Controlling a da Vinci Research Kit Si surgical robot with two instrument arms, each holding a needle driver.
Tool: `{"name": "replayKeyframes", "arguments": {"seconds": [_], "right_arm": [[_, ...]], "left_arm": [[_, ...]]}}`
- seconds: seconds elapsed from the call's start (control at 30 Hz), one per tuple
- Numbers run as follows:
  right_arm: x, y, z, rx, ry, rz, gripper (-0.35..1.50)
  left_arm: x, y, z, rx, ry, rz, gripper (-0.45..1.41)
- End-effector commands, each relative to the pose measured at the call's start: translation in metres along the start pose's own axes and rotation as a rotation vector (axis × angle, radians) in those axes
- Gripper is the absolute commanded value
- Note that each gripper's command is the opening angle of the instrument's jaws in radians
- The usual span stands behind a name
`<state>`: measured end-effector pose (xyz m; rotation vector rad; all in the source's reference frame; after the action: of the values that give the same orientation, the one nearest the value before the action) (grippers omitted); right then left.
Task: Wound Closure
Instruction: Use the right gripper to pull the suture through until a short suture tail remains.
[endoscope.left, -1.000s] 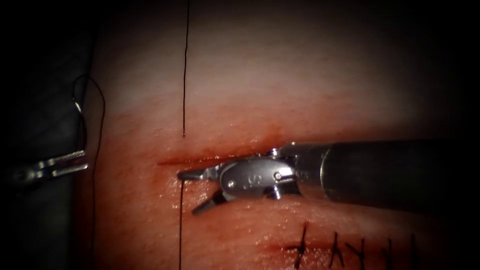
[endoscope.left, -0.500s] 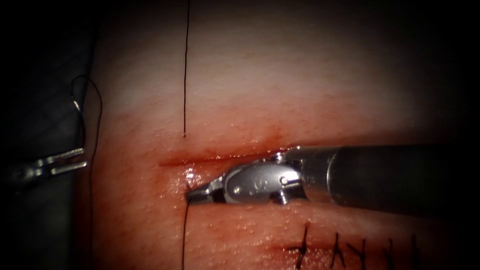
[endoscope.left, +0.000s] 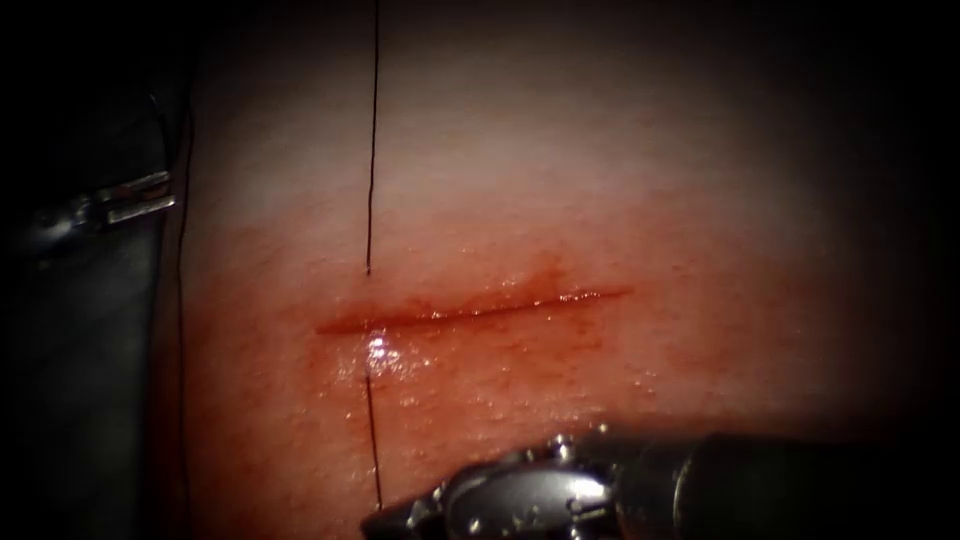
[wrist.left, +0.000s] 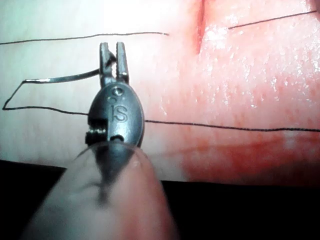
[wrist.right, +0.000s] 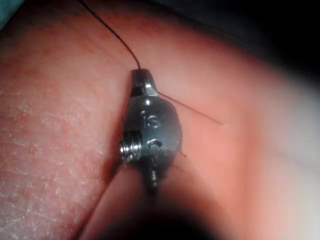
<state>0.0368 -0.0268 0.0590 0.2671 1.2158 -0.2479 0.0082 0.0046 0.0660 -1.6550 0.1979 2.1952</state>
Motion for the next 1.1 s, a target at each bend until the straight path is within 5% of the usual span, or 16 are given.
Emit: {"name": "replayKeyframes", "arguments": {"seconds": [0.03, 0.27, 0.3, 0.37, 0.47, 0.77, 1.1], "right_arm": [[0.0013, -0.0027, 0.0021, 0.031, 0.002, -0.003, -0.35], [0.0030, -0.0032, 0.0020, 0.040, 0.013, 0.009, -0.35], [0.0030, -0.0029, 0.0019, 0.030, 0.012, 0.013, -0.21], [0.0027, -0.0014, 0.0013, -0.019, 0.030, 0.032, 0.81], [0.0021, 0.0008, 0.0003, -0.071, 0.027, 0.029, 1.16], [-0.0028, 0.0088, -0.0014, -0.138, -0.018, -0.019, 1.19], [-0.0068, 0.0115, 0.0019, -0.149, -0.074, -0.031, 1.11]], "left_arm": [[-0.0002, 0.0001, 0.0006, 0.011, 0.003, 0.000, -0.45], [-0.0011, 0.0031, 0.0001, 0.018, 0.023, 0.031, -0.45], [-0.0014, 0.0037, 0.0000, 0.015, 0.026, 0.038, -0.45], [-0.0021, 0.0054, -0.0004, -0.003, 0.024, 0.047, -0.45], [-0.0026, 0.0065, -0.0007, -0.014, 0.018, 0.049, -0.45], [-0.0025, 0.0071, -0.0001, -0.022, 0.031, 0.046, -0.45], [-0.0020, 0.0080, -0.0004, -0.029, 0.034, 0.039, -0.45]]}}
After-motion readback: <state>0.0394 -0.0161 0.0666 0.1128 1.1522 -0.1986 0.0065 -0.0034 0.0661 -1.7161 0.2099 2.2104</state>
